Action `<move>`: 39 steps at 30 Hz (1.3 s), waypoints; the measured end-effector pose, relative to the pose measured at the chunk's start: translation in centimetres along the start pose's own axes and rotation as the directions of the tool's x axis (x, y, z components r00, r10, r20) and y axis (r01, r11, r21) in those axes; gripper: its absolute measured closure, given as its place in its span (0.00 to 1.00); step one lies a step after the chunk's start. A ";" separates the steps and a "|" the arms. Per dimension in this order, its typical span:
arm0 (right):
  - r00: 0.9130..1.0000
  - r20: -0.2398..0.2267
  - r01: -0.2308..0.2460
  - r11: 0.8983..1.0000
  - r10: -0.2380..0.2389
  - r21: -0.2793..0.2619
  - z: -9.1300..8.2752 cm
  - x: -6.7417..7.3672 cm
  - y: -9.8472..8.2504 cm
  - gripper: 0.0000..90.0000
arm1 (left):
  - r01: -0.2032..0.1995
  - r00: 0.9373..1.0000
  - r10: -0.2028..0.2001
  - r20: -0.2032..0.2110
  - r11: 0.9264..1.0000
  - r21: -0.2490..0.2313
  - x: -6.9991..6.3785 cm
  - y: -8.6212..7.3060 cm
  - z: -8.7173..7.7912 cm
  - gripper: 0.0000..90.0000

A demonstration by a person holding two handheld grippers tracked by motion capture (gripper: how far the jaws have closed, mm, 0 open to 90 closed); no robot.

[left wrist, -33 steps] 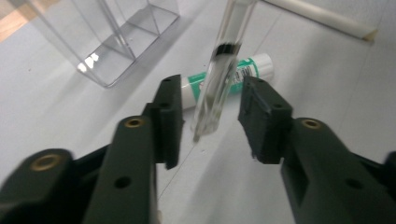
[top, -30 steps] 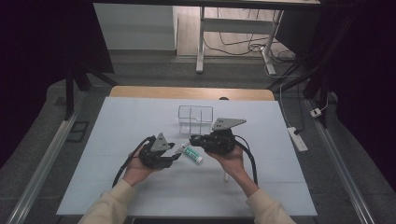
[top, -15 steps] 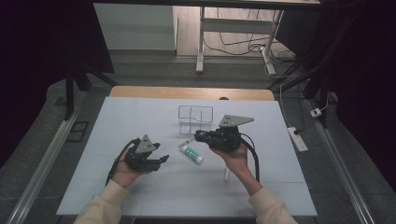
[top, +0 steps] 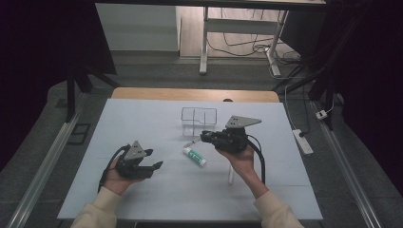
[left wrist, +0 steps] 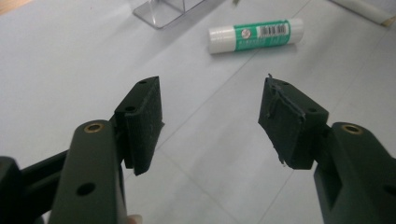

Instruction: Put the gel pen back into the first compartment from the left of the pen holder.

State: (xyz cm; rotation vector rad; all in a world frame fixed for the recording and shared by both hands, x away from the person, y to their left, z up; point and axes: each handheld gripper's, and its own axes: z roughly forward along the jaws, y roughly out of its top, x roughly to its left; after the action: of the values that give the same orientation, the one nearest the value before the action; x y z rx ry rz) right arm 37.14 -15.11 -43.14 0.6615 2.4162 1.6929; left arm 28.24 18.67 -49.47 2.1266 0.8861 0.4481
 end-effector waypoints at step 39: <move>0.994 0.104 0.021 0.999 -0.016 -0.041 -0.2 -1.8 5.4 0.88 | 0.049 0.999 -0.049 0.004 0.999 0.008 1.5 -2.8 -1.5 0.42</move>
State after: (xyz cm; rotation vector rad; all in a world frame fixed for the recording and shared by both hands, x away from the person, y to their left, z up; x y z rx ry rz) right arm 40.18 -14.50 -38.41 0.7012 2.3027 1.6542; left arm 27.19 21.80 -50.60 2.1079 0.9368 0.4158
